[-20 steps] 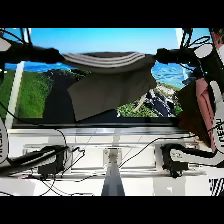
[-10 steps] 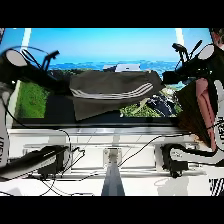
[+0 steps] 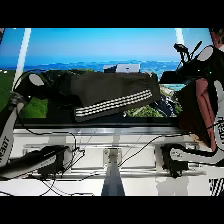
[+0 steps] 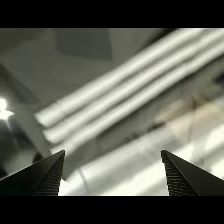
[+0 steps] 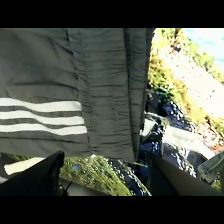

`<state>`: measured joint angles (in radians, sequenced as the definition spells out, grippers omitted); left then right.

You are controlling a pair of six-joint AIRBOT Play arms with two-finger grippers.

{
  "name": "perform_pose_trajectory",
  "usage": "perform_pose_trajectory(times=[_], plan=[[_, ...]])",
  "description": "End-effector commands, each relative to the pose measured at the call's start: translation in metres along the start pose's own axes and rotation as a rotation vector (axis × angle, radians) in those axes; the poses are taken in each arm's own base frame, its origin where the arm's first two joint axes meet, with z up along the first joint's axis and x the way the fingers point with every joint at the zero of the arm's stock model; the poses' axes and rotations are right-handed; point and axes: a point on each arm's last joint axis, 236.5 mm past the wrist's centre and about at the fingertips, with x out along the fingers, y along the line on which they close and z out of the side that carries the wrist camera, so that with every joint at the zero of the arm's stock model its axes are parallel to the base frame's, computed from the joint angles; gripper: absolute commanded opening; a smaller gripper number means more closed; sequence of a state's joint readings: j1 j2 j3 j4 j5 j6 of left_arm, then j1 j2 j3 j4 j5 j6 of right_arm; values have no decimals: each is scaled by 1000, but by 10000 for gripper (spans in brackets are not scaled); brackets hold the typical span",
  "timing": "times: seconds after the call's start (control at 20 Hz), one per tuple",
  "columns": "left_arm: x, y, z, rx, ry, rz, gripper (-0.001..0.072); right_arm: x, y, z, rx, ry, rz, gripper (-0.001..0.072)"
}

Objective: Fold the clothes and pants, and hang the long-sleeved shirts on hangers.

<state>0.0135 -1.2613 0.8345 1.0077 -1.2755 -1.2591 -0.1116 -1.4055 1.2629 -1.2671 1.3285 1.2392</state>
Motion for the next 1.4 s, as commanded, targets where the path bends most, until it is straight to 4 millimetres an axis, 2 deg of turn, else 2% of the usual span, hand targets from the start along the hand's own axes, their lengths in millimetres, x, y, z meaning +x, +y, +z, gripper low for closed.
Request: perform_pose_trajectory(times=[0.0,0.05,0.15,0.25,0.4,0.5,0.55,0.6,0.65,0.75,0.9,1.0,1.05,1.15,1.35], plan=[[-18,43,37,-89,-181,57,699,0,-3,7,1,-29,-13,577],[-20,55,39,-124,-198,61,699,0,-4,8,1,-36,-15,576],[-10,72,34,-175,-176,54,700,0,-4,10,1,-44,-16,576],[11,70,35,-168,-157,-7,700,0,-5,14,1,-58,-21,570],[34,55,56,-193,-199,-136,680,0,-6,15,0,-64,-24,570],[44,49,69,-215,-226,-195,391,-2,-12,24,-3,-104,-51,570],[48,46,70,-196,-225,-209,274,-2,-16,31,-4,-132,-65,570],[50,45,69,-170,-223,-210,57,-4,-18,38,-3,-162,-76,570],[48,45,71,-125,-229,-201,6,-4,-20,44,-2,-185,-84,567],[31,59,77,-72,-246,-133,5,4,-23,42,2,-164,-84,556],[-20,99,82,15,-261,87,5,38,-13,23,20,-42,11,554],[-52,119,78,42,-262,208,5,66,10,11,42,36,158,554],[-62,122,78,47,-278,228,6,76,28,12,57,37,252,554],[-67,123,78,42,-292,231,6,90,65,19,88,11,430,576],[-55,120,79,32,-272,201,6,125,97,21,102,38,482,631]])
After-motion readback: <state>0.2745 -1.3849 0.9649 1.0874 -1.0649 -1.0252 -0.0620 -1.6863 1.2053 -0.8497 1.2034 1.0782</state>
